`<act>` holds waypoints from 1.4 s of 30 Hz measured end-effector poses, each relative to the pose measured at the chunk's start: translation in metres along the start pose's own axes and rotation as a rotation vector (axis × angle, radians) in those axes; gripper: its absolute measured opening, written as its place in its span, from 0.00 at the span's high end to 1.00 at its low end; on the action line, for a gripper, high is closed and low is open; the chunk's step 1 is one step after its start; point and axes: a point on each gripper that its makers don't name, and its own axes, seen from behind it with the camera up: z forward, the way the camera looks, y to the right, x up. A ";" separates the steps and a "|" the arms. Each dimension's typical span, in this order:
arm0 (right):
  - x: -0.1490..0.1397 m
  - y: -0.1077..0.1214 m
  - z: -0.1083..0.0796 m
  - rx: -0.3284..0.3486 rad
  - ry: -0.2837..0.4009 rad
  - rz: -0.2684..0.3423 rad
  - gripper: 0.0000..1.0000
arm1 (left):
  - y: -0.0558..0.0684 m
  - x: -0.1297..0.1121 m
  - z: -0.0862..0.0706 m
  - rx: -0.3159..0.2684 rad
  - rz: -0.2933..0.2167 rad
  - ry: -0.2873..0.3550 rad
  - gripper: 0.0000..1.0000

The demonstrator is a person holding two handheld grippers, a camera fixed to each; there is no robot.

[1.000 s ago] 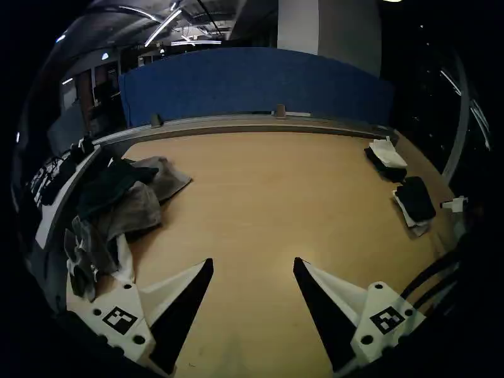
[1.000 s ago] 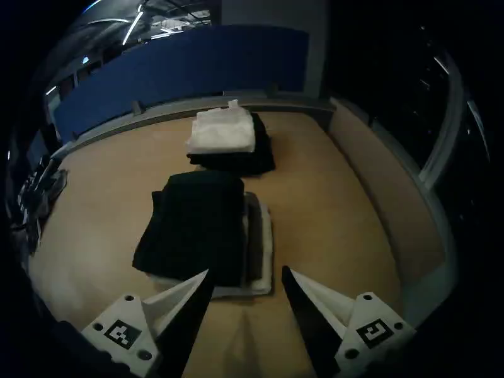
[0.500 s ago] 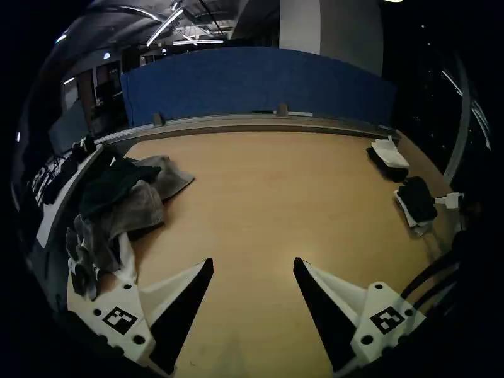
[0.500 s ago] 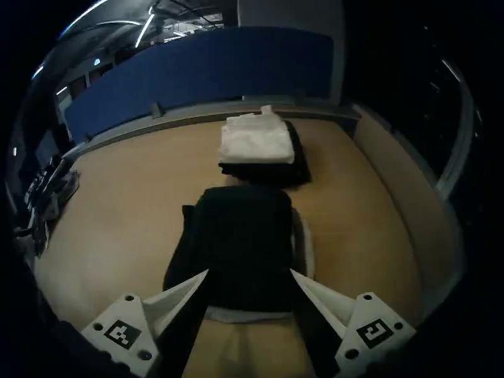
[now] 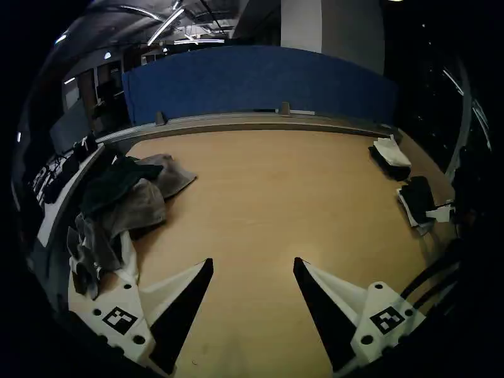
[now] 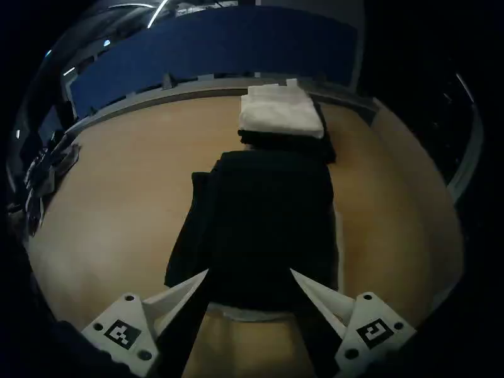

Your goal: Fold towel

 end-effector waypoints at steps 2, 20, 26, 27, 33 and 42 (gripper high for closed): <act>-0.001 0.000 0.002 0.005 0.001 -0.002 0.20 | -0.001 0.000 0.000 0.001 0.000 -0.001 0.06; 0.067 0.011 -0.017 -0.008 0.123 0.006 0.20 | 0.004 0.003 0.002 -0.002 -0.001 0.002 0.06; 0.094 0.021 -0.002 -0.026 0.141 0.006 0.20 | 0.005 0.001 0.002 0.000 -0.001 -0.003 0.06; 0.096 0.021 0.001 -0.027 0.140 0.005 0.20 | 0.004 0.001 0.002 0.001 0.000 -0.003 0.06; 0.100 0.022 0.020 -0.034 0.122 -0.001 0.20 | 0.003 0.000 0.005 0.008 -0.004 -0.004 0.06; 0.087 0.028 0.050 -0.047 0.071 0.002 0.20 | 0.000 -0.002 0.008 0.017 -0.013 -0.008 0.06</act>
